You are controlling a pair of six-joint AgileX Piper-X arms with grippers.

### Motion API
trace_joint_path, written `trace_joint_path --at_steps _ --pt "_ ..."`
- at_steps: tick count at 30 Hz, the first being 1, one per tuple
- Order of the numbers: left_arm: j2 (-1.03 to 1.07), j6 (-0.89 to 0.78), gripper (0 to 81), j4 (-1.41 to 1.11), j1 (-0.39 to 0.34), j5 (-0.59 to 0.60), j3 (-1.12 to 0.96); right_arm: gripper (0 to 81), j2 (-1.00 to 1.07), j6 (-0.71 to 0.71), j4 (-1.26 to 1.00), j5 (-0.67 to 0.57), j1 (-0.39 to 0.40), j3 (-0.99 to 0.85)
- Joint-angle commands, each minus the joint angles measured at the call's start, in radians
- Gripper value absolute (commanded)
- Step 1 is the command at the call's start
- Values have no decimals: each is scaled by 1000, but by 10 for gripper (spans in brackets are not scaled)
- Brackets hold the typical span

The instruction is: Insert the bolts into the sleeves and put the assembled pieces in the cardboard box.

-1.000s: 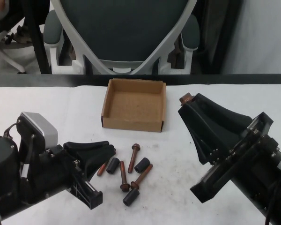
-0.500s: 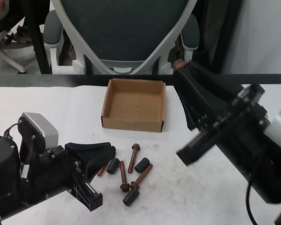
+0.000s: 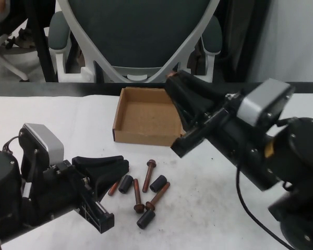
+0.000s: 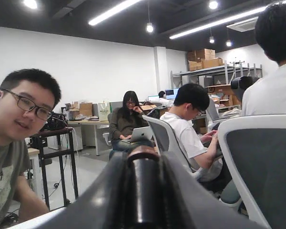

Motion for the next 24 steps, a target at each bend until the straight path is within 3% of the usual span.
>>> trace_joint_path --at_steps 1,24 --pt "-3 -2 85 -16 -3 7 0 2 71 42 17 -50 -36 -75" --pt "-3 31 85 -16 -3 7 0 2 356 66 242 -136 -141 -366"
